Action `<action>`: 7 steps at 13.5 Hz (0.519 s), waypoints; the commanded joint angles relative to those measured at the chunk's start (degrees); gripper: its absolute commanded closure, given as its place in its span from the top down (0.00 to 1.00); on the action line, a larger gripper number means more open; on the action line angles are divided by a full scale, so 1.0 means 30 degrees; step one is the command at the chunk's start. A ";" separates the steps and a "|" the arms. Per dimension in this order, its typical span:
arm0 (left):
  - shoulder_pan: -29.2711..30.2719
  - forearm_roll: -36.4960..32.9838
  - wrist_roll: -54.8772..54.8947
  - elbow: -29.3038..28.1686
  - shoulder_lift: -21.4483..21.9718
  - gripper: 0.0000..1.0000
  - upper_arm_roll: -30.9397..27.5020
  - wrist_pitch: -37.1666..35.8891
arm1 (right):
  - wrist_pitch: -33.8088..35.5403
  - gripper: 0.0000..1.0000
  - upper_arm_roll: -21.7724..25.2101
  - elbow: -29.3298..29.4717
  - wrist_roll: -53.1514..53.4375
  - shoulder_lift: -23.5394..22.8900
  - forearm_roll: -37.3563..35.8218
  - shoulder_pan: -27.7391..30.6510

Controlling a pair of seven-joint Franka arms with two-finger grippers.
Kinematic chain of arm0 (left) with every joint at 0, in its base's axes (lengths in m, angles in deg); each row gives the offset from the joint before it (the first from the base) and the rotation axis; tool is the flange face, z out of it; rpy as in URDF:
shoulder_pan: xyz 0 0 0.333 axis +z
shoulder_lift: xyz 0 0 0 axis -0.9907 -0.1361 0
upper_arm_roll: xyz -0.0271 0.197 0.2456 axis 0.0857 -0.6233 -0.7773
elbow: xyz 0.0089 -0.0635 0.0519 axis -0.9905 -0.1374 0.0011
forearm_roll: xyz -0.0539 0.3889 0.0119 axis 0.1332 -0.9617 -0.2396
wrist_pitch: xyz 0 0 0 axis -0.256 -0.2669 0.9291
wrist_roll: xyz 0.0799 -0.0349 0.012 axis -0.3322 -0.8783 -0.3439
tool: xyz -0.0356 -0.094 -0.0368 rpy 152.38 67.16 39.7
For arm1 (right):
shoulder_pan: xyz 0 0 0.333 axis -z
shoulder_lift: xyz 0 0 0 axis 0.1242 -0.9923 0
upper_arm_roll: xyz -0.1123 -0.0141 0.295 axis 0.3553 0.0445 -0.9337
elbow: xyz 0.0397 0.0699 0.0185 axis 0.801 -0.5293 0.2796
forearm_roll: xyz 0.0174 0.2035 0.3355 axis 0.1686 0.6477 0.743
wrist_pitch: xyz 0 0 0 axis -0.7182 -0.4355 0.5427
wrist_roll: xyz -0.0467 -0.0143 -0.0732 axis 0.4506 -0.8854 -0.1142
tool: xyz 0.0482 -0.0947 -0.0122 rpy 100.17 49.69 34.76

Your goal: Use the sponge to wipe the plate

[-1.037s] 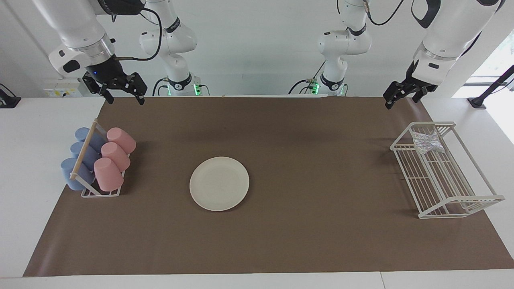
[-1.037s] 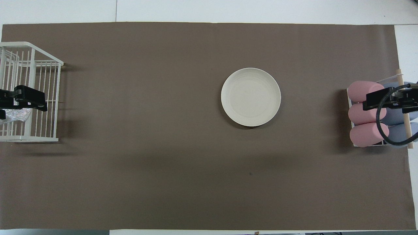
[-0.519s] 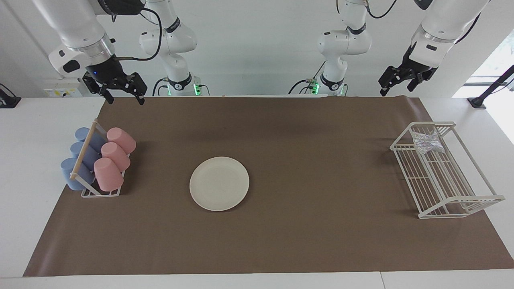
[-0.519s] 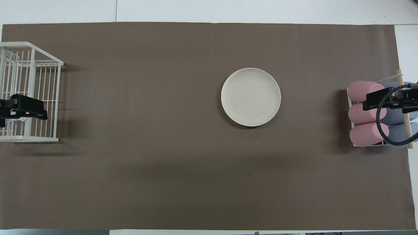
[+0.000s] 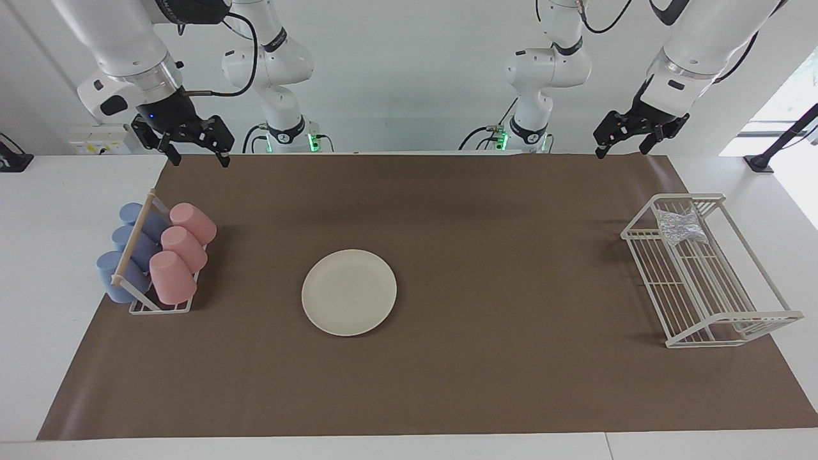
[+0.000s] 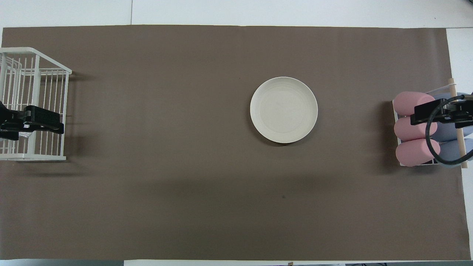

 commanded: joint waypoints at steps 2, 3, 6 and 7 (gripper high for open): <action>-0.0347 0.0280 0.0317 -0.0272 0.0156 1.00 -0.0390 0.0330 | -0.0093 1.00 -0.0189 0.0015 0.0375 0.0089 -0.0393 0.0090; -0.0347 0.0280 0.0346 -0.0272 0.0156 1.00 -0.0390 0.0301 | -0.0093 1.00 -0.0189 0.0015 0.0375 0.0089 -0.0393 0.0061; -0.0086 0.0251 0.0315 -0.0272 0.0331 1.00 -0.0332 0.0214 | -0.0093 1.00 -0.0189 0.0015 0.0375 0.0089 -0.0393 0.0061; -0.0112 0.0222 0.0201 -0.0301 0.0361 1.00 -0.0332 0.0387 | -0.0093 1.00 -0.0189 0.0015 0.0375 0.0089 -0.0393 0.0061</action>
